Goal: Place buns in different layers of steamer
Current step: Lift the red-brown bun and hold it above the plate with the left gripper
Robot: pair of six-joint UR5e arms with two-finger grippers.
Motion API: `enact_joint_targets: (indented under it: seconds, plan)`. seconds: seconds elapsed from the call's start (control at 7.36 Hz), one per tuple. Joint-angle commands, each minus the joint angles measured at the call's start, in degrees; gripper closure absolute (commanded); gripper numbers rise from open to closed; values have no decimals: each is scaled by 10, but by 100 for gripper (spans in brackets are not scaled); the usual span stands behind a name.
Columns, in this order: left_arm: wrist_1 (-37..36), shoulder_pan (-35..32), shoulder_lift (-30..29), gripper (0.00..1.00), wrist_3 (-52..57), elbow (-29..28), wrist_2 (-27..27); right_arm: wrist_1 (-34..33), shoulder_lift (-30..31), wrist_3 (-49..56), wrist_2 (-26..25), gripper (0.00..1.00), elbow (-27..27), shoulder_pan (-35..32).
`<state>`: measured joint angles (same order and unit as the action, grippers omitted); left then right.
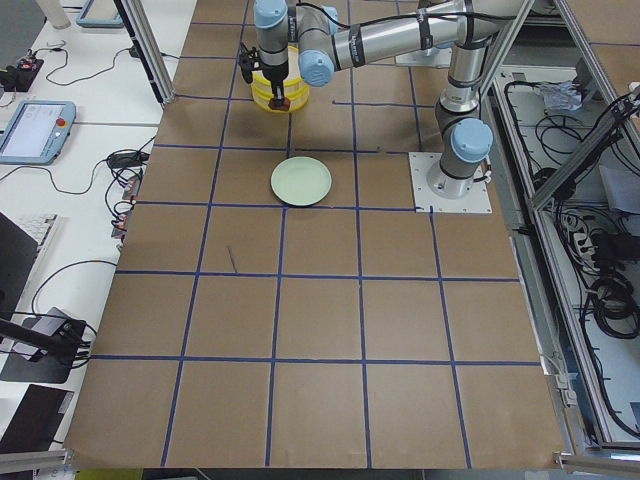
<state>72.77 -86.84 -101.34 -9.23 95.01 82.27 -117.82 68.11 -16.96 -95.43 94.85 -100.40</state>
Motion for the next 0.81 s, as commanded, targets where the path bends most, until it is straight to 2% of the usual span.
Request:
enact_joint_targets:
  seconds: [0.0,0.14,0.27,0.41,0.68]
  plan:
    - [0,0,0,88,0,0,0,2,-1,2,0,80,1,-1]
    - [0,0,0,88,0,0,0,2,0,4,0,69,-1,-1]
    - [-1,0,0,88,0,-1,0,1,5,14,0,34,-8,1]
    - [-1,-1,4,87,-1,-3,-3,12,18,36,-1,16,-24,8]
    - [0,-8,-4,87,-35,-29,-27,105,86,68,13,9,-37,48]
